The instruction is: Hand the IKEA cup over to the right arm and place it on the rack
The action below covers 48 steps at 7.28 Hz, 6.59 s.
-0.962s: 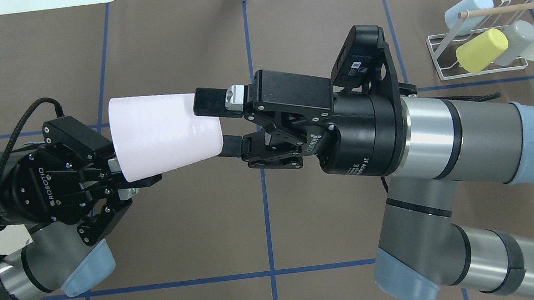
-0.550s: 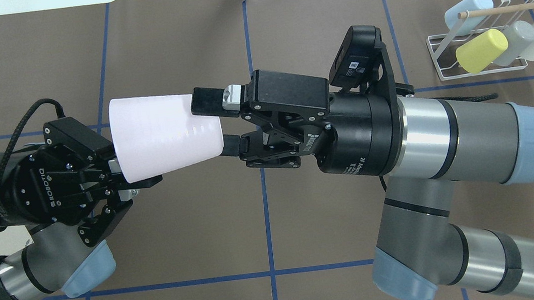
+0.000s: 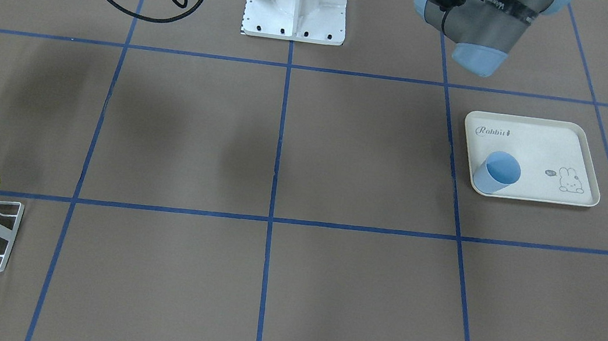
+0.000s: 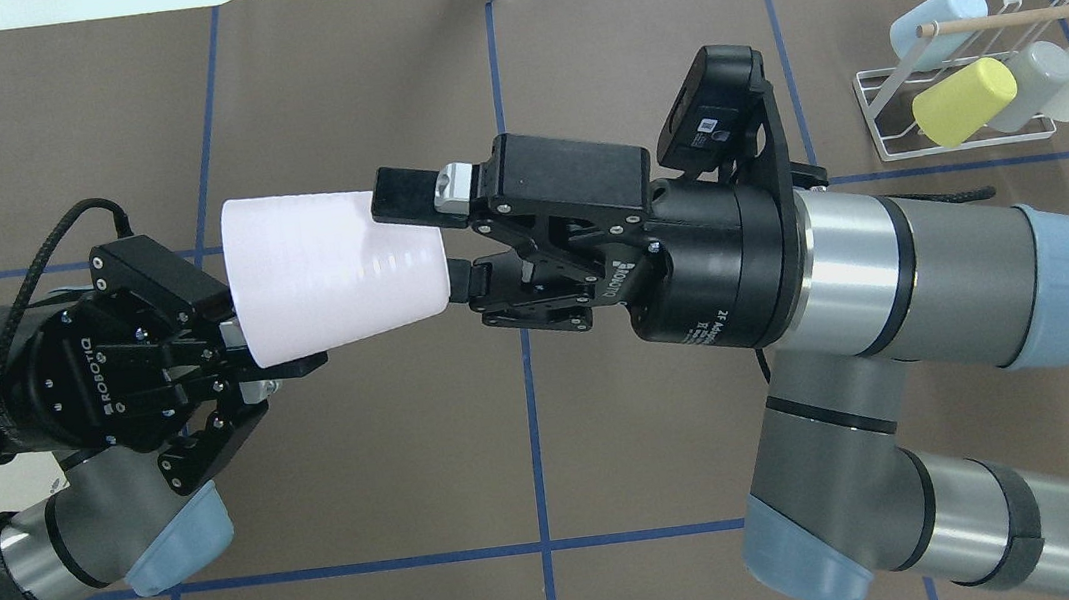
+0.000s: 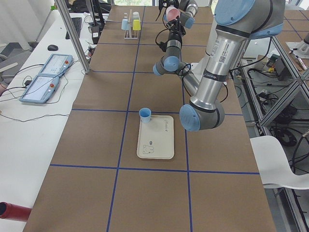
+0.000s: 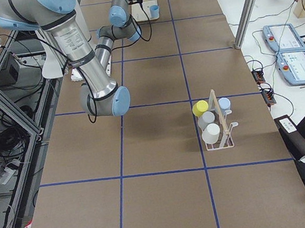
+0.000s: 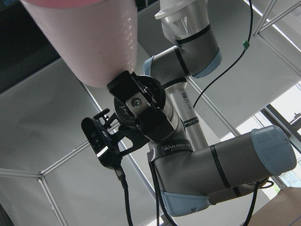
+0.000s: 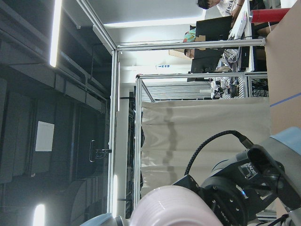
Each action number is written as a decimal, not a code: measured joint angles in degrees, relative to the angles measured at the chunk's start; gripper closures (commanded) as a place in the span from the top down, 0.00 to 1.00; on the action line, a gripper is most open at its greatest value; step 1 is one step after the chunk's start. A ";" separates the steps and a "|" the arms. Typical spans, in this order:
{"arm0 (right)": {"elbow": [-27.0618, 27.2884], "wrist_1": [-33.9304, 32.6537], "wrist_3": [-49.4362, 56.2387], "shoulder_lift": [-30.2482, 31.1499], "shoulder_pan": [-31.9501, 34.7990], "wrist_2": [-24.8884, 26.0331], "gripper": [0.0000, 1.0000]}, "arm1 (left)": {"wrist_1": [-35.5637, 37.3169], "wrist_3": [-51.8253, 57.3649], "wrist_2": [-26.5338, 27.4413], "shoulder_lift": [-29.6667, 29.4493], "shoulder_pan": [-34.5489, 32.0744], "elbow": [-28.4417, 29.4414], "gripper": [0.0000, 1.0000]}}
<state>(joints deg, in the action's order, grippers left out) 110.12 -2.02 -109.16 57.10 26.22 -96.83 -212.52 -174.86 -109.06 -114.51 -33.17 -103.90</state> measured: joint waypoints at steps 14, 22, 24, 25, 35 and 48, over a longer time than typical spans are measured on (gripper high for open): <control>0.33 -1.41 9.58 14.02 13.03 -4.44 0.34 | 21.91 31.99 -20.40 11.42 -17.08 0.53 1.00; 0.08 -53.56 53.89 15.24 36.99 -18.78 0.33 | 81.67 104.02 -26.48 12.80 -32.90 1.44 1.00; -0.56 -69.28 67.96 12.56 41.26 -20.93 0.32 | 94.62 118.19 -20.84 12.96 -33.35 -0.32 1.00; -2.01 -74.86 73.77 11.38 43.36 -22.01 0.30 | 101.81 124.82 -18.11 12.98 -33.51 -1.76 1.00; -42.89 -78.69 95.32 -2.26 56.27 -40.63 0.30 | 118.60 133.85 -12.40 15.00 -33.01 -7.80 1.00; -49.01 -72.79 94.89 -1.62 54.51 -38.81 0.32 | 118.31 133.82 -12.66 14.95 -32.26 -7.42 1.00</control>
<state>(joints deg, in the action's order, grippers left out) 61.12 -74.81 -14.27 55.49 80.74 -135.64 -94.21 -41.04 -121.73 -99.56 -65.43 -111.32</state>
